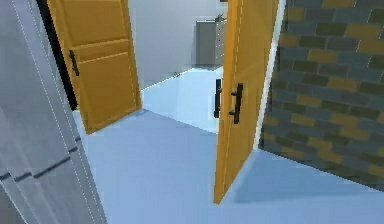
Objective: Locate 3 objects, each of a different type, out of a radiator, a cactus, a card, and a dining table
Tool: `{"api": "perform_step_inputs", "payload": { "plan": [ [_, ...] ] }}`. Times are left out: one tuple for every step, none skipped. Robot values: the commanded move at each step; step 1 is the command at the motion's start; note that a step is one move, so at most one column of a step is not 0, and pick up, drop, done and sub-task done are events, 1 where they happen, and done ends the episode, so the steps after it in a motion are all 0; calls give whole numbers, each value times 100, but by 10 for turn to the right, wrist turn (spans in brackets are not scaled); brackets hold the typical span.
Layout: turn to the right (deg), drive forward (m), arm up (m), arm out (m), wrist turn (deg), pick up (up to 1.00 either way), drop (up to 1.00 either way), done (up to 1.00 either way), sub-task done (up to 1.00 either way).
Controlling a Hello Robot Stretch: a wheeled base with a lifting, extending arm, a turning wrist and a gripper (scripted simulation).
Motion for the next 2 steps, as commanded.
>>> {"api": "perform_step_inputs", "payload": {
  "plan": [
    [0,35,0,0,0,0,0,0,0],
    [270,0,0,0,0,0,0,0,0]
  ]
}}
